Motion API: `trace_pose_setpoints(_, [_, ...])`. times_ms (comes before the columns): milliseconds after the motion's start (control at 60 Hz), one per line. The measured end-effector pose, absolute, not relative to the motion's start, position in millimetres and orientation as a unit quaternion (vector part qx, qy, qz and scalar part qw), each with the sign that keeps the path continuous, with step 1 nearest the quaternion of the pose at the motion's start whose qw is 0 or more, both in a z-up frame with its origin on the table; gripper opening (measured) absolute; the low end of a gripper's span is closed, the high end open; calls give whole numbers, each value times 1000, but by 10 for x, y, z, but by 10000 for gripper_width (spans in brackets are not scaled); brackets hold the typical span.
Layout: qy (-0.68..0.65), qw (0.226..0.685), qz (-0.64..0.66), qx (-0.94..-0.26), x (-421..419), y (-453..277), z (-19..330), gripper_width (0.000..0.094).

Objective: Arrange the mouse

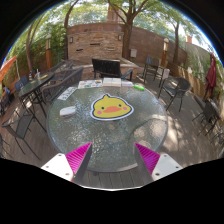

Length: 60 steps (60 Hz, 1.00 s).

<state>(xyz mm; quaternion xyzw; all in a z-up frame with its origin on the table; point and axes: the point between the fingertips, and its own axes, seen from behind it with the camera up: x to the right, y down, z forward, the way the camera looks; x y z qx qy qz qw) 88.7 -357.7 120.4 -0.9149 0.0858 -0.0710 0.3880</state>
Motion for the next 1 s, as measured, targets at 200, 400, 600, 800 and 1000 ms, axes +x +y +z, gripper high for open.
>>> trace_pose_setpoints(200, [58,403,4,-913,-336,-2754,574,854])
trace_pose_setpoints(400, [30,423,17,-905,-1043,-1733,220,848])
trace_pose_setpoints(600, [26,414,17,-910,-1268,-1006,-109,840])
trace_pose_setpoints(800, [20,414,5,-910,-1315,-585,-122,848])
trace_pose_setpoints(1000, [-1,408,-9,-913,-1405,-299,-159,795])
